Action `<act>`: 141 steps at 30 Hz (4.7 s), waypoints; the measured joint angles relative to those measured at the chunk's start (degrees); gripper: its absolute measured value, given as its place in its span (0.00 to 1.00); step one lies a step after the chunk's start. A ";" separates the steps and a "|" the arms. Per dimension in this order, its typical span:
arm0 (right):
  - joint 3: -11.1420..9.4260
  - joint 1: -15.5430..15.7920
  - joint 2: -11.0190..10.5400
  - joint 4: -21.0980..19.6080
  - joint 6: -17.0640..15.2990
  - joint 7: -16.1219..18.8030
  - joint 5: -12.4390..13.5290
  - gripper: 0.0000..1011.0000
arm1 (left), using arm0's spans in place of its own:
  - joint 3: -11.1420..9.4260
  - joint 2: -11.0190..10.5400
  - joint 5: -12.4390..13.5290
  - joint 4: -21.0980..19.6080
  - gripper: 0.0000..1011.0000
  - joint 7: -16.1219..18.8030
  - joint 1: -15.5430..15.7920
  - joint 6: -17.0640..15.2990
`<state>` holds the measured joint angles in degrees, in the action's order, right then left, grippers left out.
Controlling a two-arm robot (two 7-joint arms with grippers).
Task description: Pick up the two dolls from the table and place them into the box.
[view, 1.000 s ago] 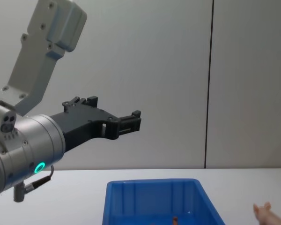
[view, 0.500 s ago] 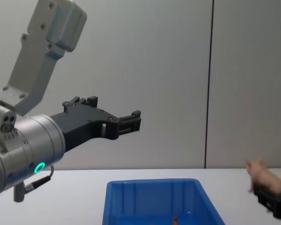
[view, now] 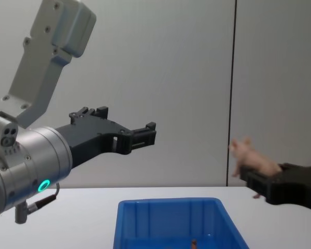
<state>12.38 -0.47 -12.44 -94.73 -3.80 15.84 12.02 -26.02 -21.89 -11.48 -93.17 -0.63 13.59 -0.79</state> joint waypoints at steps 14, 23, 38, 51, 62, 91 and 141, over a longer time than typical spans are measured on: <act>2.17 -6.89 3.23 4.75 -7.70 10.60 0.70 0.39 | 0.00 0.00 0.00 0.00 0.99 0.00 0.00 0.00; 3.59 -11.27 5.41 9.08 -12.23 15.62 0.01 0.70 | 0.00 0.00 0.00 0.00 0.99 0.00 0.00 0.00; 3.56 -12.86 5.54 10.04 -12.20 16.53 0.35 0.99 | 0.00 0.00 0.00 0.00 0.99 0.00 0.00 0.00; 0.70 -11.15 2.56 6.98 -7.16 11.10 2.12 0.99 | 0.00 0.00 0.00 0.00 0.99 0.00 0.00 0.00; -2.32 -7.74 -0.81 3.44 -3.86 4.87 3.66 0.99 | 0.00 0.00 0.00 0.00 0.99 0.00 0.00 0.00; -11.88 5.23 -9.34 -3.70 3.93 -13.85 7.12 0.99 | 2.31 -6.33 -7.58 -7.80 0.99 4.25 -6.82 -9.43; -14.58 8.66 -11.29 -4.89 6.08 -18.01 7.85 0.99 | 6.28 -8.23 -22.43 10.11 0.99 -9.30 -6.70 -13.37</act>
<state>-2.20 8.19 -23.73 -99.61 2.28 -2.17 19.87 -19.75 -30.12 -33.91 -83.06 -9.93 6.89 -14.16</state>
